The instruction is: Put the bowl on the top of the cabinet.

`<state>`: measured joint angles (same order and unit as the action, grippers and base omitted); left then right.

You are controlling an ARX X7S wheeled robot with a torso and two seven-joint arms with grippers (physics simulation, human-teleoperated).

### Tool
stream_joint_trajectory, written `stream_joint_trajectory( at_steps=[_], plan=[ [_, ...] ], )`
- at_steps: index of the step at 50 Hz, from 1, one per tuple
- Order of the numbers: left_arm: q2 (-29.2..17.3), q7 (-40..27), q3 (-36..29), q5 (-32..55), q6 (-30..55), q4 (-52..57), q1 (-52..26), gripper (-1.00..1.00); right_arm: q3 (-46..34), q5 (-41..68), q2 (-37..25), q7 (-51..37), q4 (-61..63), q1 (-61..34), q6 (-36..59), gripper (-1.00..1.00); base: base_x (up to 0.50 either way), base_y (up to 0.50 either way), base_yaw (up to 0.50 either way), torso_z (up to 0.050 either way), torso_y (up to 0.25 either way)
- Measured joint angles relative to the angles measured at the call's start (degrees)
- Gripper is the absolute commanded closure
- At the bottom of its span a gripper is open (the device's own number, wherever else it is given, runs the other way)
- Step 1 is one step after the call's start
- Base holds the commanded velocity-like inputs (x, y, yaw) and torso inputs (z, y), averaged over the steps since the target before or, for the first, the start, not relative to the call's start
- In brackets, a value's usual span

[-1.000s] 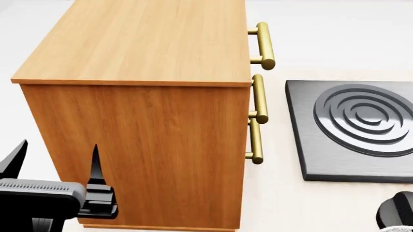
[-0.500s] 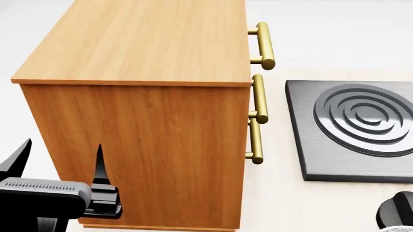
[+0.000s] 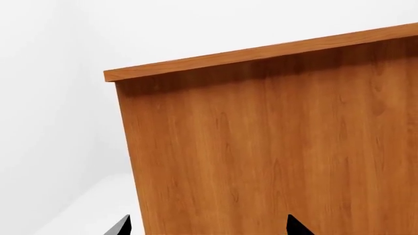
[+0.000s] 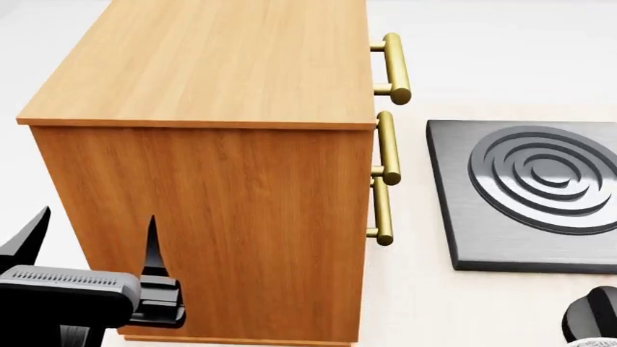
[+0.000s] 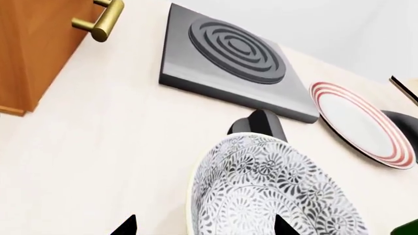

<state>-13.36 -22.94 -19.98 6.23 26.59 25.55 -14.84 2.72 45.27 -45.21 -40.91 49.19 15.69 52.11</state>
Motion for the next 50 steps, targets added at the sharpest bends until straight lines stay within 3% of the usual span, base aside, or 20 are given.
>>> stream_joint_trajectory(
  at_steps=[50],
  plan=[
    [-0.9,-1.2,-1.2,0.8,0.3,0.6,-0.4,-1.00,-2.8,-2.0,0.3,1.2,-4.2,-1.1,-1.8,-1.00,0.00,0.00,0.00,0.000,0.000]
  ],
)
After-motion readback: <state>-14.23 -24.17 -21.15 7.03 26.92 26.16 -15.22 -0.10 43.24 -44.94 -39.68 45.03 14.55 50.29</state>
